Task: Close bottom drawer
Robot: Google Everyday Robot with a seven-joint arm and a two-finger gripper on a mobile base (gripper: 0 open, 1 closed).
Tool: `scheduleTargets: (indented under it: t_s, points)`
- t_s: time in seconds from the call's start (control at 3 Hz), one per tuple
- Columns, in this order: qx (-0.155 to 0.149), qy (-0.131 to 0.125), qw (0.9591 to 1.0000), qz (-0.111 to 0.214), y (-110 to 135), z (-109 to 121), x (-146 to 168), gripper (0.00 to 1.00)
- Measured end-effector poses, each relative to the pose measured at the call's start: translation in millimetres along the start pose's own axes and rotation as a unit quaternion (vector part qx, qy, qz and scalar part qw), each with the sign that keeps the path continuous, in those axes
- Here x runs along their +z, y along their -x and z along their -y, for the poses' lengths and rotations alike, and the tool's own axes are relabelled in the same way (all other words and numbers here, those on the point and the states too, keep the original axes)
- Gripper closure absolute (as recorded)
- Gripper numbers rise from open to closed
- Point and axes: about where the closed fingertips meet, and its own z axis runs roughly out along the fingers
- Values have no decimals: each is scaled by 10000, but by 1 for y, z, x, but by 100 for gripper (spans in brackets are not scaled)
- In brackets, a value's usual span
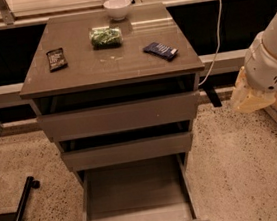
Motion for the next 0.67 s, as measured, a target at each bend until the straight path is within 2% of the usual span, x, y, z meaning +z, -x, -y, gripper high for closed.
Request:
scheduleTargets:
  t_s: [0.33,0.67]
  points:
    - [-61,234,9995,201,15,-15,39,100]
    - [-25,329,9980,545,23,-21,77,100]
